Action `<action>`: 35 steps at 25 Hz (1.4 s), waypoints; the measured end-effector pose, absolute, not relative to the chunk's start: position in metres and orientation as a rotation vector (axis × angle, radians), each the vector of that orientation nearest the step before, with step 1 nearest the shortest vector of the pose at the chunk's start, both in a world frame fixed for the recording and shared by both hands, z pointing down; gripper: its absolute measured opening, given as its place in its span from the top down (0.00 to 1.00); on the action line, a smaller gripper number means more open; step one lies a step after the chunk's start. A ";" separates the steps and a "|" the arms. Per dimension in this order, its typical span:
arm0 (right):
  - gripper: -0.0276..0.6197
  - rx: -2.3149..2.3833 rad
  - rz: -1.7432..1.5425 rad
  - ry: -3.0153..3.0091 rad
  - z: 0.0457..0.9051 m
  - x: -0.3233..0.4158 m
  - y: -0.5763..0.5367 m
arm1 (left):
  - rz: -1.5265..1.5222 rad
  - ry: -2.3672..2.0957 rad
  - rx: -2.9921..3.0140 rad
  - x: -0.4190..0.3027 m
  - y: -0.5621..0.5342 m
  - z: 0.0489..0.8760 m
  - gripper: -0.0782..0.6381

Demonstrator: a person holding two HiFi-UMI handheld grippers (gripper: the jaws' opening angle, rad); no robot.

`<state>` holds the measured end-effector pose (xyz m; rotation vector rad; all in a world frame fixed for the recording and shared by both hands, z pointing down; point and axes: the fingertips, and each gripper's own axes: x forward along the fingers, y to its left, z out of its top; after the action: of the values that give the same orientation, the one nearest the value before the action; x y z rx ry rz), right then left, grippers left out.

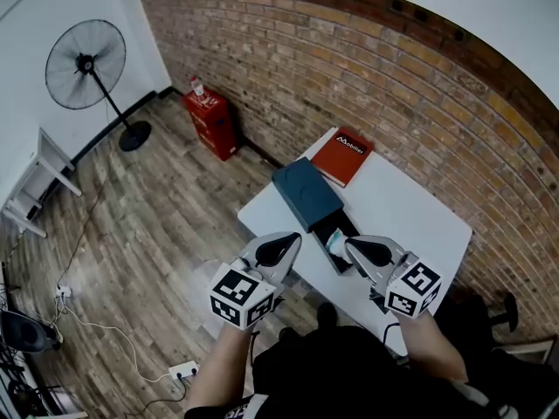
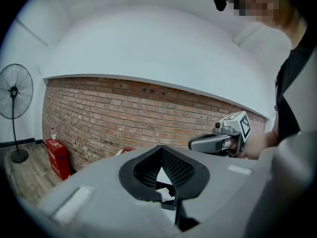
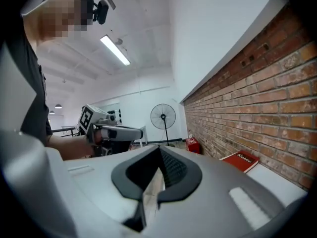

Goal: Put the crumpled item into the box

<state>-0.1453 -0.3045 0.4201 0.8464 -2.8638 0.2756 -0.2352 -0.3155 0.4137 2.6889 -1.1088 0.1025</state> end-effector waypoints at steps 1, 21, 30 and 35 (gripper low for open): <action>0.96 0.830 0.258 -2.868 0.419 -0.153 -0.300 | 0.092 -1.119 2.684 -0.243 -0.311 0.413 0.88; 0.96 0.761 0.172 -2.953 0.406 -0.146 -0.296 | 0.088 -1.459 2.479 -0.290 -0.293 0.428 0.88; 0.96 0.961 0.269 -2.888 0.432 -0.059 -0.316 | 0.095 -1.450 2.502 -0.240 -0.332 0.420 0.88; 0.96 1.019 0.270 -2.876 0.431 -0.041 -0.319 | 0.129 -1.404 2.509 -0.217 -0.345 0.430 0.88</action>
<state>-0.0411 -0.3191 0.4310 1.0191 -2.8763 0.2703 -0.2174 -0.3448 0.4300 2.5085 -1.4044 0.1290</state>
